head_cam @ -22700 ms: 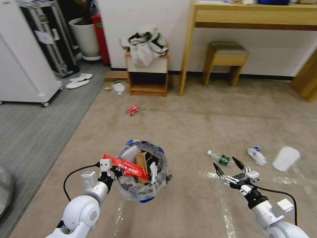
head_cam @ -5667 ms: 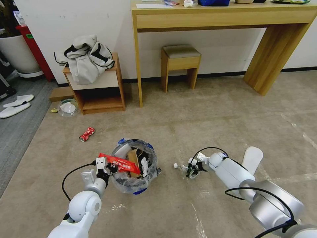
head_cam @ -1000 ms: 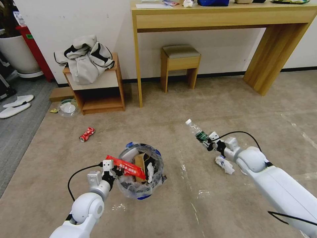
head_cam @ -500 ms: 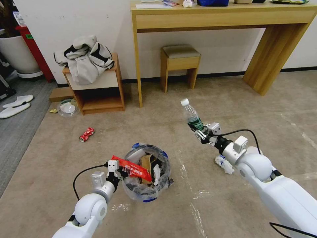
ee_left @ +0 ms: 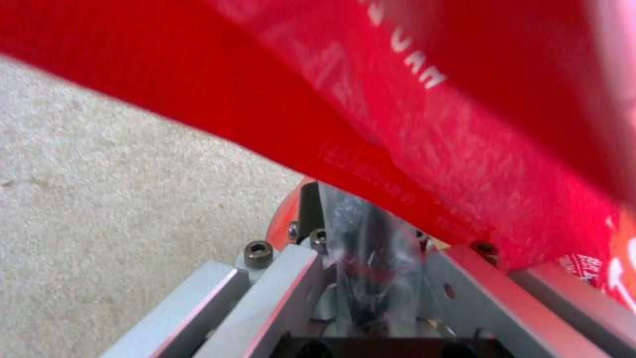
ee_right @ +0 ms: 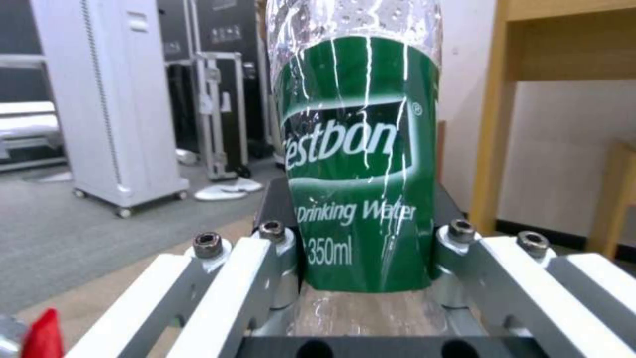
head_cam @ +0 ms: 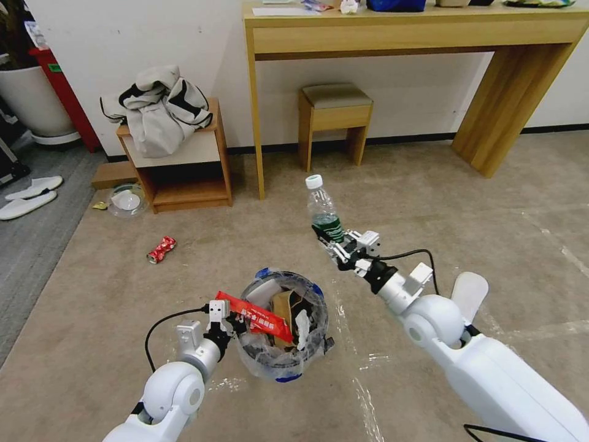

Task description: Pick up the trash bin and place the garbage on the floor into it.

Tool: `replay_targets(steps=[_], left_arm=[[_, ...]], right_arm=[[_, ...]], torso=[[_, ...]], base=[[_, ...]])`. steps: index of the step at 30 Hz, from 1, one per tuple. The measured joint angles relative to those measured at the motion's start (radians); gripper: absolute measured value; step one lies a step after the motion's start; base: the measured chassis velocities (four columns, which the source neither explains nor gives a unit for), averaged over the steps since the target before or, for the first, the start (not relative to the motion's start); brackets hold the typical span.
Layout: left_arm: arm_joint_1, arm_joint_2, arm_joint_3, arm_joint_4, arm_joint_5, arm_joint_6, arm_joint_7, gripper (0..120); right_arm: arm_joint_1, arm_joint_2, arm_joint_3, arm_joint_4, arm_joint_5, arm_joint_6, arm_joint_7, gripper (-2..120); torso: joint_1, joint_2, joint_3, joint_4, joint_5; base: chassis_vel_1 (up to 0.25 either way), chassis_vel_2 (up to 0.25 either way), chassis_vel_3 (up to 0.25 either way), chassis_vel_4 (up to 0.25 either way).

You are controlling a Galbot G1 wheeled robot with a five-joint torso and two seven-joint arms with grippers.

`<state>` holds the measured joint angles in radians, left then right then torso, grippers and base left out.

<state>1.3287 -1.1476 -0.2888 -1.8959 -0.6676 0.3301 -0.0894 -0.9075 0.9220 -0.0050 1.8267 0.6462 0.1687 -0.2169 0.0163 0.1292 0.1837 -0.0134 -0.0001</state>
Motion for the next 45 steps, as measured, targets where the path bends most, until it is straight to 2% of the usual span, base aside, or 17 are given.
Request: replay_targets(steps=[7, 31, 45], left_arm=[[0.002, 0.0, 0.001, -0.017, -0.023, 0.008, -0.006, 1], [0.019, -0.023, -0.011, -0.051, -0.052, 0.015, -0.034, 1], [0.027, -0.028, -0.004, -0.072, -0.081, 0.024, -0.05, 1]], right_arm=[[0.0, 0.024, -0.062, -0.025, -0.027, 0.027, -0.027, 23], [-0.119, 0.011, -0.055, -0.016, -0.108, 0.014, -0.042, 23], [-0.126, 0.022, -0.074, -0.04, -0.133, 0.01, -0.044, 23]], torso=[[0.0, 0.0, 0.0, -0.0001, 0.0001], [0.0, 0.0, 0.0, 0.0, 0.0001], [0.0, 0.0, 0.0, 0.0, 0.0001]], base=[[0.0, 0.0, 0.0, 0.0], [0.0, 0.0, 0.0, 0.0], [0.0, 0.0, 0.0, 0.0]])
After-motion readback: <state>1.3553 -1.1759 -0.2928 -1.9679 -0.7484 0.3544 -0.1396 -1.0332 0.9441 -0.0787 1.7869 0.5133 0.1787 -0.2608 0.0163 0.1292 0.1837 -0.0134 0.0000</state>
